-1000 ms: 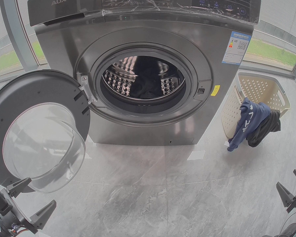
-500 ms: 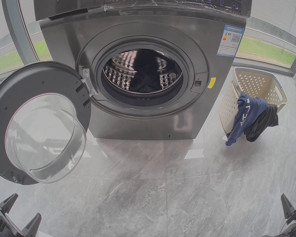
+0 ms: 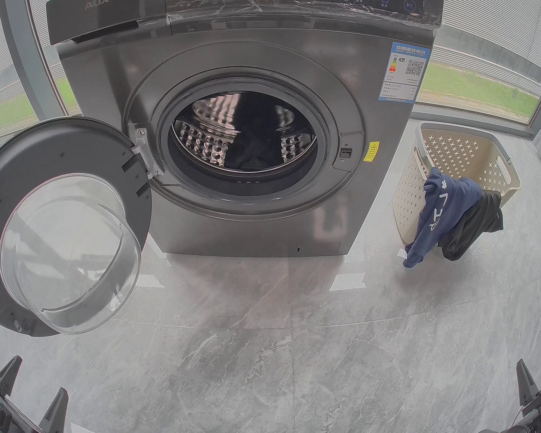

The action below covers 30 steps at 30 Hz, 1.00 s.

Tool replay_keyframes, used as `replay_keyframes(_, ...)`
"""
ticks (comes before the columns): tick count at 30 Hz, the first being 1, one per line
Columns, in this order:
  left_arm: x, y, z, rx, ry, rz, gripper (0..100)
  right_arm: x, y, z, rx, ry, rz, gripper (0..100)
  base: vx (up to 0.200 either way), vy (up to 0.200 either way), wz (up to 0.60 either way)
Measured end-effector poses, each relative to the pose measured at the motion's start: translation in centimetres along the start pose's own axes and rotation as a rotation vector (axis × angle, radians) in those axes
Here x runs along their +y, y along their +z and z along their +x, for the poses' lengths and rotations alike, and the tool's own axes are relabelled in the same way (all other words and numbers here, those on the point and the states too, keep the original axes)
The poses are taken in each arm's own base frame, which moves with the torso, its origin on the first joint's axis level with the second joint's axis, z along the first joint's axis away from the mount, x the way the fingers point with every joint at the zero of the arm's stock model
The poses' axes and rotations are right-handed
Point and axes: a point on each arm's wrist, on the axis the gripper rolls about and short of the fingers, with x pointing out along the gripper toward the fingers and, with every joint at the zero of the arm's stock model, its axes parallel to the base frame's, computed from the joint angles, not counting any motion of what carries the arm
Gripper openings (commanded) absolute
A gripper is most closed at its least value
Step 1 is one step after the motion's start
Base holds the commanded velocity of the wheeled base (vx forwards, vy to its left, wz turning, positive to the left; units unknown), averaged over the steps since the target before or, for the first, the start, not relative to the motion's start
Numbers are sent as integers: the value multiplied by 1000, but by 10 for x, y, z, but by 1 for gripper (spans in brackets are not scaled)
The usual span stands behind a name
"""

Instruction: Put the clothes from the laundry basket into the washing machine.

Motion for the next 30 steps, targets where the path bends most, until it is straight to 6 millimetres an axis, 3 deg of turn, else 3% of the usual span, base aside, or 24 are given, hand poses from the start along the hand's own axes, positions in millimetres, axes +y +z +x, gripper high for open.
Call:
replay_keyframes(7, 2, -11, -3, 72, 139, 36, 100, 0, 0, -1, -7, 0, -6, 100, 0, 0, 0)
replay_keyframes(16, 3, -10, -4, 39, 142, 37, 100, 0, 0, -1, -8, -1, -8, 100, 0, 0, 0)
replay_keyframes(30, 3, -9, -4, 35, 141, 39, 100, 0, 0, -1, -8, -1, -8, 100, 0, -200, 0)
